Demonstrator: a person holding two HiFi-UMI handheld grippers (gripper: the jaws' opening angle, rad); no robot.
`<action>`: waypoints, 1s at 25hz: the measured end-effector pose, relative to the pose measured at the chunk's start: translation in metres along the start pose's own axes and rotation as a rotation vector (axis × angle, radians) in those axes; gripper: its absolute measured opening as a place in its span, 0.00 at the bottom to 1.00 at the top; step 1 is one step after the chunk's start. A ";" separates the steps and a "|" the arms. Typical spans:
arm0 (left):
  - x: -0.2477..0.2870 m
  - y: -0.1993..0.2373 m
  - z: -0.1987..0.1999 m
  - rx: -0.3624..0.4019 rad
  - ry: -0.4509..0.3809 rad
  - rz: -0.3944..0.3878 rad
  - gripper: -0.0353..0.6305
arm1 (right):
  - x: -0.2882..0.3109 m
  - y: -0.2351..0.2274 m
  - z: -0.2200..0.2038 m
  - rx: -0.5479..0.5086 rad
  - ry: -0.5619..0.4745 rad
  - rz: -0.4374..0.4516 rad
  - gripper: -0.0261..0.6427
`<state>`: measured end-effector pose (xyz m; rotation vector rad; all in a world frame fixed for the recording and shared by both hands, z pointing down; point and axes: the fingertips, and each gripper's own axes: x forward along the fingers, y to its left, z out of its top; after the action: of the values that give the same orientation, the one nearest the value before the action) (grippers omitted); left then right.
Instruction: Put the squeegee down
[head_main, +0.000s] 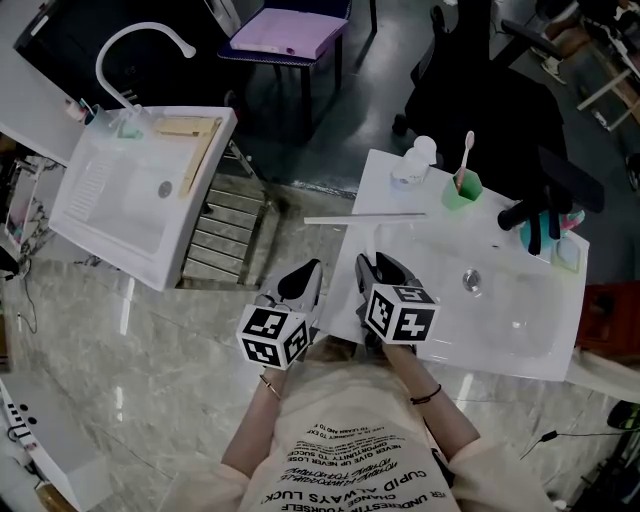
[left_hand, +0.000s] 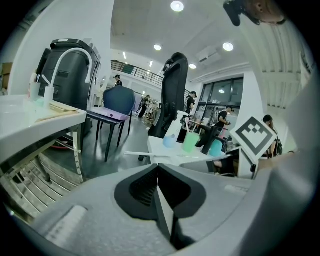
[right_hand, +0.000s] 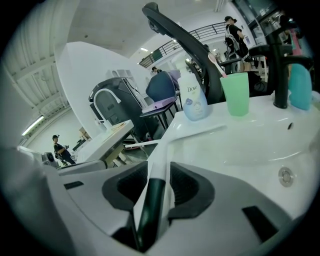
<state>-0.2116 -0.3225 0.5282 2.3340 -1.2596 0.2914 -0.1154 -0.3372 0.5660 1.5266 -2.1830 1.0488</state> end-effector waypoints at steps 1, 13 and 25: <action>0.000 -0.001 0.001 0.001 -0.002 -0.001 0.09 | -0.001 0.001 0.002 0.001 -0.012 0.007 0.23; -0.006 -0.019 0.029 0.037 -0.083 -0.011 0.09 | -0.033 0.006 0.034 -0.027 -0.152 0.107 0.20; -0.017 -0.051 0.063 0.143 -0.182 -0.042 0.09 | -0.083 0.002 0.068 -0.165 -0.263 0.218 0.09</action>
<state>-0.1805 -0.3176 0.4510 2.5546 -1.3109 0.1625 -0.0718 -0.3266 0.4685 1.4469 -2.5919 0.7366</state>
